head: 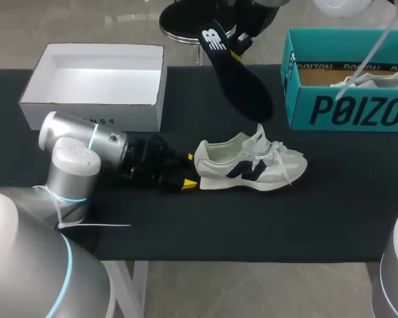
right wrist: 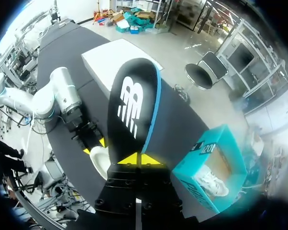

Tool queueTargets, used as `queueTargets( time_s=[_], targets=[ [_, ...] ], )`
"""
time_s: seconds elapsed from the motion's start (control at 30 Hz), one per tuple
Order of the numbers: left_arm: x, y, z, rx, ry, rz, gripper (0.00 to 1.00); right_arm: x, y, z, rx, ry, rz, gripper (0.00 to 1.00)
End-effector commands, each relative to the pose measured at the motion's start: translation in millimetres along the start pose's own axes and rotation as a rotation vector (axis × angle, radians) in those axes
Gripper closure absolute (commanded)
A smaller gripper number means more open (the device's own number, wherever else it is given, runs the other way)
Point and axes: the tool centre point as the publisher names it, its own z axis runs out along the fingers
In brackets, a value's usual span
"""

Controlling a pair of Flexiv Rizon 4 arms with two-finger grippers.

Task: Take the shoe out of the shoebox, open the shoe tongue, remove and reinsert the insole, then place the shoe into the shoebox

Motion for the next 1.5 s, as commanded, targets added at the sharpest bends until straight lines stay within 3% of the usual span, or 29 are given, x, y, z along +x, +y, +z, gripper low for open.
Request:
queueTargets(
  time_s=[0.03, 0.4, 0.5, 0.7, 0.9, 1.5],
  targets=[
    [-0.4, 1.6, 1.8, -0.002, 0.001, 0.000, 1.00, -0.3, 0.3, 0.6, 0.001, -0.001, 0.000, 1.00],
    [-0.4, 1.6, 1.8, -0.002, 0.001, 0.000, 1.00, -0.3, 0.3, 0.6, 0.001, -0.001, 0.000, 1.00],
    [-0.4, 1.6, 1.8, -0.002, 0.001, 0.000, 1.00, 4.0, -5.6, -0.4, -0.002, 0.024, 0.152, 1.00],
    [-0.4, 1.6, 1.8, -0.002, 0.001, 0.000, 1.00, 0.4, -24.6, -19.5, -0.108, 0.183, 0.423, 1.00],
    [-0.4, 1.6, 1.8, -0.002, 0.001, 0.000, 1.00, 2.6, -42.5, -45.3, -0.195, 0.216, 0.441, 1.00],
    [-0.4, 1.6, 1.8, -0.002, 0.001, 0.000, 1.00, 69.1, -99.2, -120.8, -0.218, 0.123, 0.463, 1.00]
  ],
)
